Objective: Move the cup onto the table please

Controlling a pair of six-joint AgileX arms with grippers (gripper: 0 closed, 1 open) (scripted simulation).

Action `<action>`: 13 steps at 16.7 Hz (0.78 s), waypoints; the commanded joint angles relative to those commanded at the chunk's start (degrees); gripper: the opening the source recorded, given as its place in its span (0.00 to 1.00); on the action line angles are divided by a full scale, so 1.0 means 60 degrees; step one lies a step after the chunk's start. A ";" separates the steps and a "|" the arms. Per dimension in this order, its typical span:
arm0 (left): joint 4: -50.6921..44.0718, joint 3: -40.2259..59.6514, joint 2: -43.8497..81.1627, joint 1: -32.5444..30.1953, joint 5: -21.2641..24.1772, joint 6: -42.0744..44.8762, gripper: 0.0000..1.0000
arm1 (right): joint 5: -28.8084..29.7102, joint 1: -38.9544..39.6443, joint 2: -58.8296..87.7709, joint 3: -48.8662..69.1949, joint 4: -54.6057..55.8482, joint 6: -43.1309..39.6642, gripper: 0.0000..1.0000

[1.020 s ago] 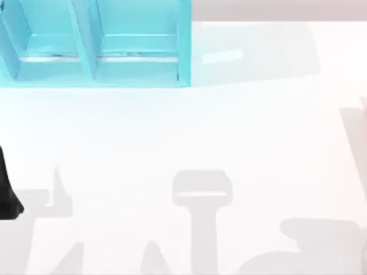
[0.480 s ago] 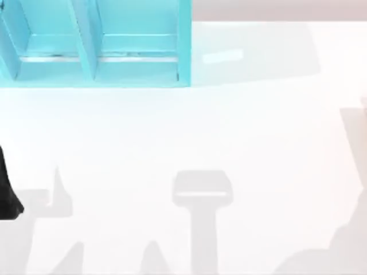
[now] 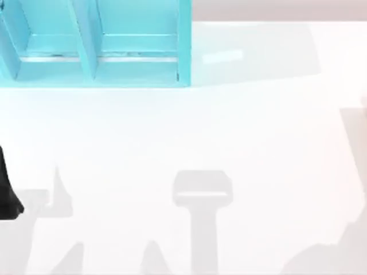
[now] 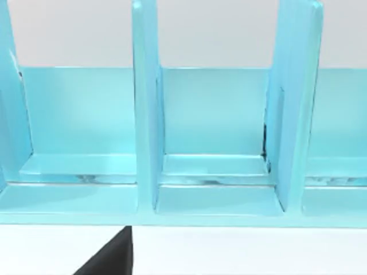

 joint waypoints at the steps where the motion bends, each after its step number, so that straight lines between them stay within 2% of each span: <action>1: 0.0000 0.0000 0.0000 0.0000 0.0000 0.0000 1.00 | 0.0000 -0.0001 0.0054 -0.0163 0.0201 0.0004 1.00; 9: 0.0000 0.0000 0.0000 0.0000 0.0000 0.0000 1.00 | 0.0001 0.0037 0.0801 -0.2315 0.3145 0.0051 1.00; 13: 0.0000 0.0000 0.0000 0.0000 0.0000 0.0000 1.00 | 0.0002 0.0018 0.0953 -0.2661 0.3614 0.0035 1.00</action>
